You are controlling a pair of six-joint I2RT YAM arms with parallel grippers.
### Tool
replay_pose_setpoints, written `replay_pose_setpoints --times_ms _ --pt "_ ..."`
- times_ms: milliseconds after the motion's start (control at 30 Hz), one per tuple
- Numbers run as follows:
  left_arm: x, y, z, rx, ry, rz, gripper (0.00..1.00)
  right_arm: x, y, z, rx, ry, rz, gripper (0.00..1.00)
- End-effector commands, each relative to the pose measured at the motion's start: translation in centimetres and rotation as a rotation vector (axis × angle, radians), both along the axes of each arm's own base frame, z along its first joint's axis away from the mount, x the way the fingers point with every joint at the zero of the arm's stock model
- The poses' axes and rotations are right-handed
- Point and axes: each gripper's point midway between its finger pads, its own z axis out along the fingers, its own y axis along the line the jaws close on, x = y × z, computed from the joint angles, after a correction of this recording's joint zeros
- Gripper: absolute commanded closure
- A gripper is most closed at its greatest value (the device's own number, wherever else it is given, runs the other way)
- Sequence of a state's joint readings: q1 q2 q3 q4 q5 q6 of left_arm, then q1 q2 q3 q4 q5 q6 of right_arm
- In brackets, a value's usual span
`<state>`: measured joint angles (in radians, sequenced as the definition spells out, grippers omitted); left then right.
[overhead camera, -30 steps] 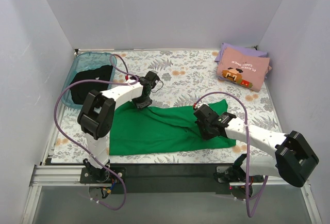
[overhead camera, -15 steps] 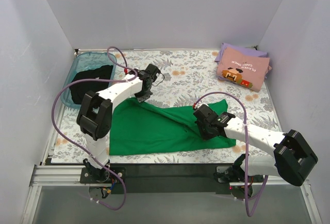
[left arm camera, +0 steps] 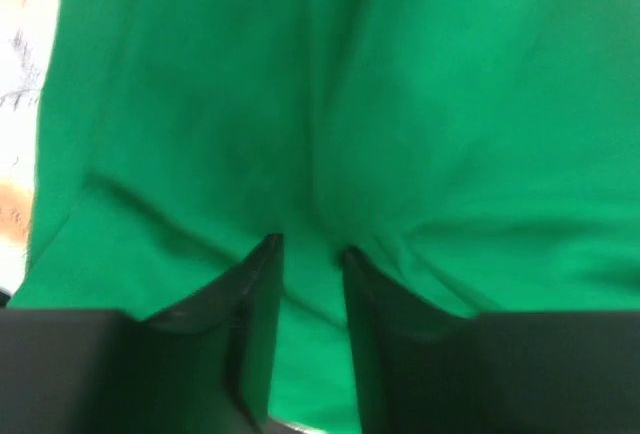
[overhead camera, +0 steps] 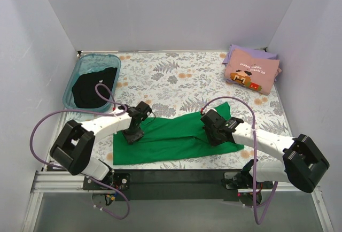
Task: Fold and stack the t-shirts
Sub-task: Fold the tshirt
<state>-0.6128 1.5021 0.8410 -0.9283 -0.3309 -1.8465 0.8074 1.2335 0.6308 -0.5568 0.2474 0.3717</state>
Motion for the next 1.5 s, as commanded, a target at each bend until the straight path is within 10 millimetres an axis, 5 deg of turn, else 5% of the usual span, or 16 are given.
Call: replay_pose_setpoints --times_ms 0,133,233,367,533,700,900,1267,1467 --pt "-1.1 -0.6 0.7 -0.079 -0.026 0.027 0.67 -0.2 -0.2 -0.4 -0.015 0.012 -0.013 0.99" --pt "-0.1 0.4 3.2 -0.031 -0.09 0.061 0.53 -0.2 -0.2 -0.6 -0.026 0.021 -0.008 0.99" --pt "2.4 0.3 5.9 -0.013 -0.186 0.067 0.41 -0.2 -0.2 -0.6 -0.025 0.022 -0.009 0.99" --pt "6.7 0.0 8.1 -0.036 -0.252 0.089 0.39 -0.2 -0.1 -0.6 -0.025 0.022 -0.009 0.99" --pt "10.7 1.7 6.1 0.003 -0.202 0.167 0.43 -0.1 -0.1 -0.6 -0.02 0.019 -0.007 0.99" --pt "13.4 0.7 4.5 -0.015 -0.183 0.136 0.47 0.0 0.1 -0.3 -0.01 0.01 -0.002 0.99" --pt "13.8 0.3 3.6 -0.032 -0.196 0.114 0.49 -0.1 0.0 -0.6 -0.02 0.017 -0.002 0.99" --pt "11.5 1.6 2.0 0.023 -0.127 0.082 0.53 0.0 0.1 -0.7 -0.021 0.018 -0.004 0.99" --pt "11.0 1.5 2.0 0.027 -0.114 0.072 0.81 0.1 0.2 -0.7 -0.021 0.02 -0.005 0.99"
